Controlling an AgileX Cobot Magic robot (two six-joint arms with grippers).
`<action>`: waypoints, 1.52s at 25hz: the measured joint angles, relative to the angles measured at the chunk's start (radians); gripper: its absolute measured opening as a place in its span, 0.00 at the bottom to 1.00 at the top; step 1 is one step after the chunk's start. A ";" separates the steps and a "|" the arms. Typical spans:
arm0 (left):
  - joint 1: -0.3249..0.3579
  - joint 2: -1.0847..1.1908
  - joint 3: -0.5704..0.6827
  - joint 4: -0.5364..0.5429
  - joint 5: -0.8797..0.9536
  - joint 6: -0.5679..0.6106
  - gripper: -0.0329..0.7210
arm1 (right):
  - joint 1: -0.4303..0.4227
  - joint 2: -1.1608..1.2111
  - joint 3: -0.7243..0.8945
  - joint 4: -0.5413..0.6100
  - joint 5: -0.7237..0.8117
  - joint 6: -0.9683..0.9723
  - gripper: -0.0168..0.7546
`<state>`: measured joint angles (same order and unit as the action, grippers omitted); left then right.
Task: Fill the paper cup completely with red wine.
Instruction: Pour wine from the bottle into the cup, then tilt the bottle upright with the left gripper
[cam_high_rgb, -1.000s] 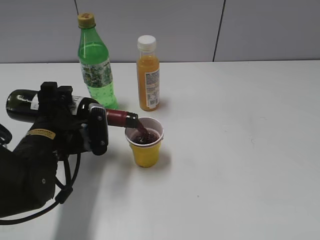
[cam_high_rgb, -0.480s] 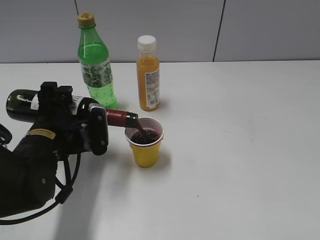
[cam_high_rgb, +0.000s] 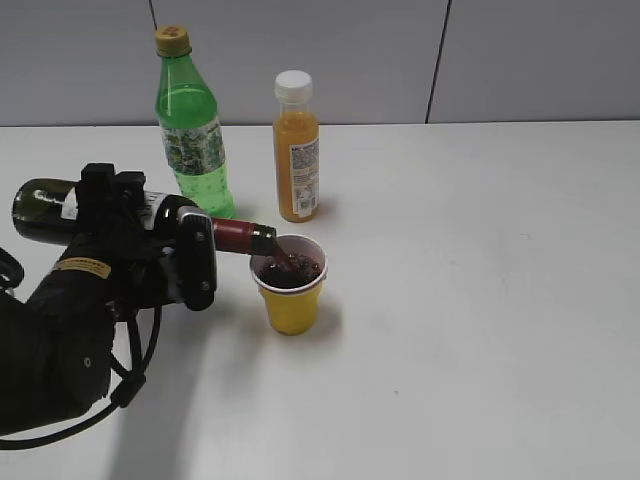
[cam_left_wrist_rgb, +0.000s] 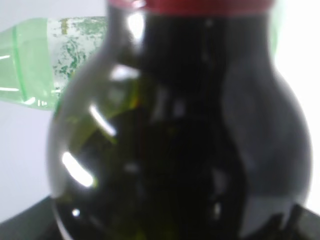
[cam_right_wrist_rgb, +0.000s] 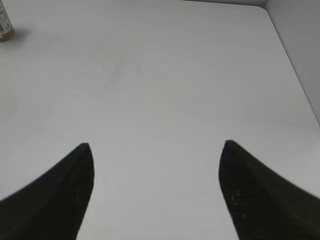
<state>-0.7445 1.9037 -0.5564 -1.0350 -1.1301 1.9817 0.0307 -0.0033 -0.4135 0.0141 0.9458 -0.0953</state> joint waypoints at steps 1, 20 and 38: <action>0.000 0.000 0.000 0.000 0.000 0.000 0.78 | 0.000 0.000 0.000 0.000 0.000 0.000 0.79; -0.006 0.000 -0.032 0.028 -0.006 -0.159 0.78 | 0.000 0.000 0.000 0.000 0.000 0.000 0.79; -0.007 -0.023 -0.039 0.154 -0.003 -0.942 0.78 | 0.000 0.000 0.000 0.000 0.000 0.000 0.79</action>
<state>-0.7512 1.8805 -0.5951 -0.8807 -1.1335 1.0393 0.0307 -0.0033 -0.4135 0.0141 0.9458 -0.0953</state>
